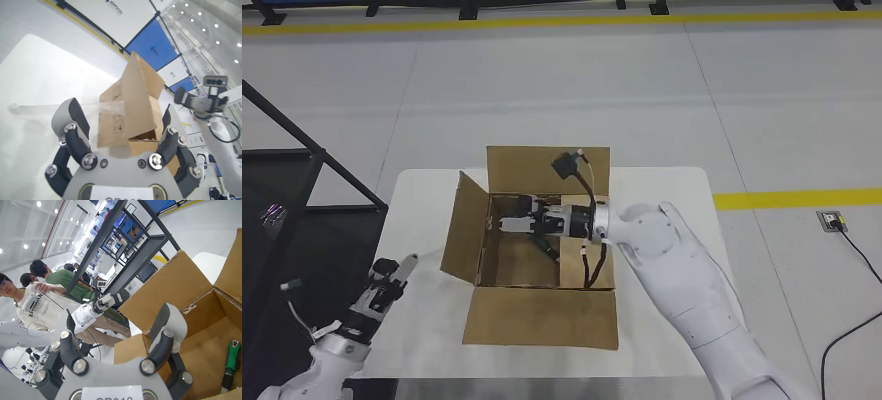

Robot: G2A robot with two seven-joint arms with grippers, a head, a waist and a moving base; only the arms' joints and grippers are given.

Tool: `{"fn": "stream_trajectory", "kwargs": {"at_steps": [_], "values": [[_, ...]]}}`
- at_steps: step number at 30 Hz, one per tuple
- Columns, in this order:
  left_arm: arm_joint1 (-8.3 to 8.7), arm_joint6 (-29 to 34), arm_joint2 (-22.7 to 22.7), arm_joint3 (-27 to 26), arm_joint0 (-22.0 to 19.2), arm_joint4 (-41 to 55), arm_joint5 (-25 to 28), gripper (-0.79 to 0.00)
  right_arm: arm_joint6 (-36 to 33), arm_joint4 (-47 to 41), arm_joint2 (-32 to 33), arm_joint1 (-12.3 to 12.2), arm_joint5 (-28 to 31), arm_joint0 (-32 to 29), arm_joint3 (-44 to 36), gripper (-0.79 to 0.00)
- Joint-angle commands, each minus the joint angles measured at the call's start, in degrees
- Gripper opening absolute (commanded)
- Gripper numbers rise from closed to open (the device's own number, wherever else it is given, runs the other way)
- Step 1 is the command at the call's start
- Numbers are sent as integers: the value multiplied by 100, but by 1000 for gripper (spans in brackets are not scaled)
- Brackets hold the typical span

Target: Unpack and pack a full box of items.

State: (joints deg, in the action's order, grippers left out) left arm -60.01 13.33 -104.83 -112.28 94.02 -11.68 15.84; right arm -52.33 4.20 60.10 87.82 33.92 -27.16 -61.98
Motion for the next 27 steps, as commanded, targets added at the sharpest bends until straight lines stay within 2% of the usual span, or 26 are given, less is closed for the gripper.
{"fn": "stream_trajectory", "kwargs": {"at_steps": [1,6,11,15,17,25,27], "values": [[-1,147,-85,-301,154,250,318,0,-14,156,133,-71,-11,-180,-349,0],[2,723,-43,-991,437,779,802,0,46,517,675,-290,-44,-916,-1447,0],[14,1298,412,-1357,222,1163,627,0,22,724,1263,-491,-58,-1742,-2515,0],[20,1850,1052,-1316,-304,1571,192,0,-9,734,1699,-619,-77,-2261,-3071,0],[21,2074,1360,-1250,-631,1487,-41,0,-2,718,1837,-656,-129,-2397,-3176,0],[20,2096,1414,-1231,-680,1457,-88,0,-2,718,1837,-656,-129,-2397,-3176,0],[22,2164,1446,-959,-690,1497,-245,0,33,703,1836,-656,-134,-2411,-3186,0]]}}
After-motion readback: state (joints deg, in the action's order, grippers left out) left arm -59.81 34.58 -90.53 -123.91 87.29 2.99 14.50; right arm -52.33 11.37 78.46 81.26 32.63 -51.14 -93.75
